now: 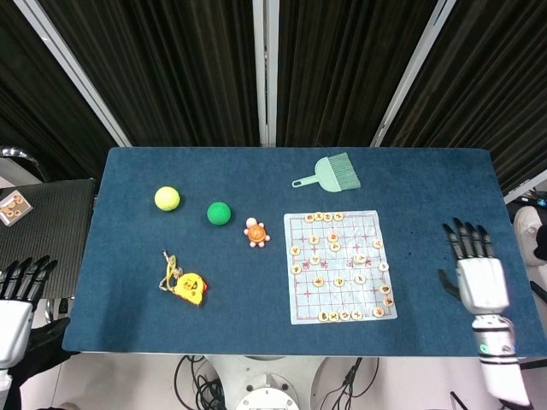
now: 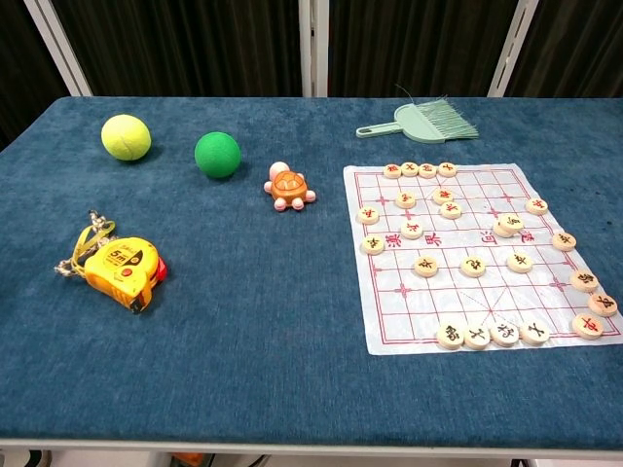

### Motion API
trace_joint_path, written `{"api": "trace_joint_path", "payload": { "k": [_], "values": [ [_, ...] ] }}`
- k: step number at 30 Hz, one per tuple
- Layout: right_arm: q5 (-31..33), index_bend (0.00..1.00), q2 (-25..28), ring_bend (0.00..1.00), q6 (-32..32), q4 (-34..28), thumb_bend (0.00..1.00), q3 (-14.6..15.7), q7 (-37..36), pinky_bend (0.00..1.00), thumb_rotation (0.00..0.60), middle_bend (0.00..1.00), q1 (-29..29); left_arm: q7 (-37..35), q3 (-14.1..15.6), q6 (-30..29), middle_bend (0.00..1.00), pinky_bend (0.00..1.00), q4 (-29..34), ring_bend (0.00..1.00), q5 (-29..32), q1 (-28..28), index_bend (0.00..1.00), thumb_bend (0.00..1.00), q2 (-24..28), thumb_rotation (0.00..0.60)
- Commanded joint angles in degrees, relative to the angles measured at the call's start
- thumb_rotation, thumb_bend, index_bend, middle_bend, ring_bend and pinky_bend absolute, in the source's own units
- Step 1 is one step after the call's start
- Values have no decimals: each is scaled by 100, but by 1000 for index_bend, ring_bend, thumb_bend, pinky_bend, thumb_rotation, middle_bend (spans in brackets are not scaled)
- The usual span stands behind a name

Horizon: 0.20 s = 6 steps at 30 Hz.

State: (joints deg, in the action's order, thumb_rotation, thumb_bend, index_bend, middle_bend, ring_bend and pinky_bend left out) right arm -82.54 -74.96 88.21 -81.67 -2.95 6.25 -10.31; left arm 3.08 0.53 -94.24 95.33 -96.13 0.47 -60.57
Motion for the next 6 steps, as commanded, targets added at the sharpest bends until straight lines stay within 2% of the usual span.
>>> {"api": "trace_joint_path", "payload": {
  "k": [1,6],
  "values": [
    [-128,0,357,0,573,166,200,293,-732,0,600,0,689,22,-18,76,61,0,18,0,0,-58,91,130,5,600],
    [-68,0,300,0,760,562,203,390,-1133,0,600,0,1088,63,-30,271,61,0,24,0,31,-173,91,130,-8,600]
  ]
}}
